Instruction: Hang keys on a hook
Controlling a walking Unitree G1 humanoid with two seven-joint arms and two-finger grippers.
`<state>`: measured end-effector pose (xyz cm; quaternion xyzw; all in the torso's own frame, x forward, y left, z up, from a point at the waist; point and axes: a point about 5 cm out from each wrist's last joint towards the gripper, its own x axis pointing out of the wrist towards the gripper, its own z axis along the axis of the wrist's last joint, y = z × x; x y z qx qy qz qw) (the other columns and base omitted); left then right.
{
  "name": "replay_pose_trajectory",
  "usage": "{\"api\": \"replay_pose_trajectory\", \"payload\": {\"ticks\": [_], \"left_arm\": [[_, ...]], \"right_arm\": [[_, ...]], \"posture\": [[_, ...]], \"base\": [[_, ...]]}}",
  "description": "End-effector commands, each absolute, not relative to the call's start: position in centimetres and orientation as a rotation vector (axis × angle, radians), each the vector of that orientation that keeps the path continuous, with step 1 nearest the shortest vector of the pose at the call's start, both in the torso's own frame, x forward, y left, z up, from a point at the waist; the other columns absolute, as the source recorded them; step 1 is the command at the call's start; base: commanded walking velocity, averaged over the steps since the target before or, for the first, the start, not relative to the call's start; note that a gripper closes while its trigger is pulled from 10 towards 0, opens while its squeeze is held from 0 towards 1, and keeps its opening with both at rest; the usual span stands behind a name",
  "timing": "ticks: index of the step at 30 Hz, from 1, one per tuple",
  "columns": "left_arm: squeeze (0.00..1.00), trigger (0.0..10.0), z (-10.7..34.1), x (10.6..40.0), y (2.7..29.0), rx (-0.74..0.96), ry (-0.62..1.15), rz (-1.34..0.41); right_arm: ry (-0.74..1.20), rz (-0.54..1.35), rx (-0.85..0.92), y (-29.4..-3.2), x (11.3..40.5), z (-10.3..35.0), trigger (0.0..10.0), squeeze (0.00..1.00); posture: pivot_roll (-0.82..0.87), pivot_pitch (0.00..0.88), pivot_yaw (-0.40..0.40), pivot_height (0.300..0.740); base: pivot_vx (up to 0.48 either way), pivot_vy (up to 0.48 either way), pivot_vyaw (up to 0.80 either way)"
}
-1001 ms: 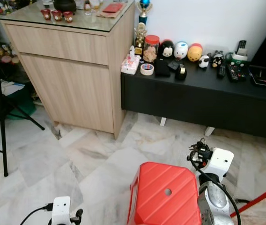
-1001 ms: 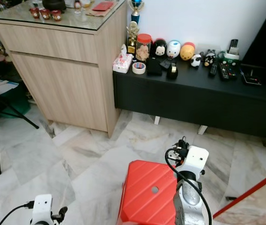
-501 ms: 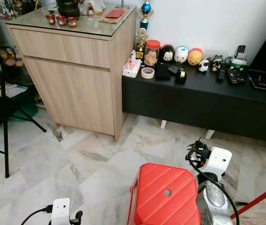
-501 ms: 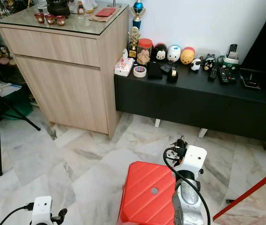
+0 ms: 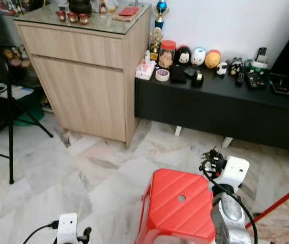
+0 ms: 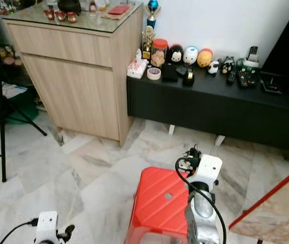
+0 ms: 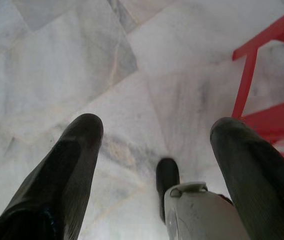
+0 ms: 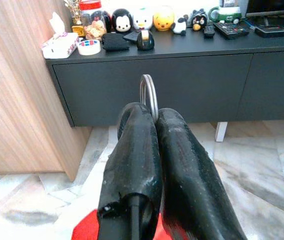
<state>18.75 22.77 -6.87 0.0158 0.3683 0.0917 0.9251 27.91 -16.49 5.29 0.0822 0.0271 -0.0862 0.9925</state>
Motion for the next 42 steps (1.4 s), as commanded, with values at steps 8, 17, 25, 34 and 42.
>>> {"api": "replay_pose_trajectory", "payload": {"ticks": [8,17,25,34,42], "left_arm": [[0.0,10.0,-7.35,18.12,22.5,0.025,0.795,0.182],[0.0,10.0,-7.44,17.9,22.67,0.023,0.803,0.189],[0.0,10.0,-7.67,17.57,22.55,0.024,0.824,0.182],[0.0,10.0,-7.66,17.61,22.5,0.022,0.823,0.182],[0.0,10.0,-7.54,17.84,22.51,0.048,0.818,0.167]], "right_arm": [[0.055,-0.19,0.171,-16.68,27.99,5.24,10.0,0.0],[0.061,-0.187,0.176,-16.52,27.95,5.17,10.0,0.0],[0.065,-0.195,0.171,-16.77,27.97,5.1,10.0,0.0],[0.079,-0.231,0.173,-17.26,27.86,4.78,10.0,0.0],[0.078,-0.233,0.185,-17.19,27.97,4.79,10.0,0.0]], "posture": [[-0.02,0.0,-0.056,0.74],[-0.02,0.0,-0.062,0.74],[-0.02,0.0,-0.064,0.74],[-0.01,0.0,-0.063,0.74],[-0.02,0.0,-0.058,0.74]], "base": [[-0.335,0.0,0.0],[-0.334,0.0,0.0],[-0.071,0.0,0.0],[0.0,0.0,0.0],[0.0,0.0,0.0]]}}
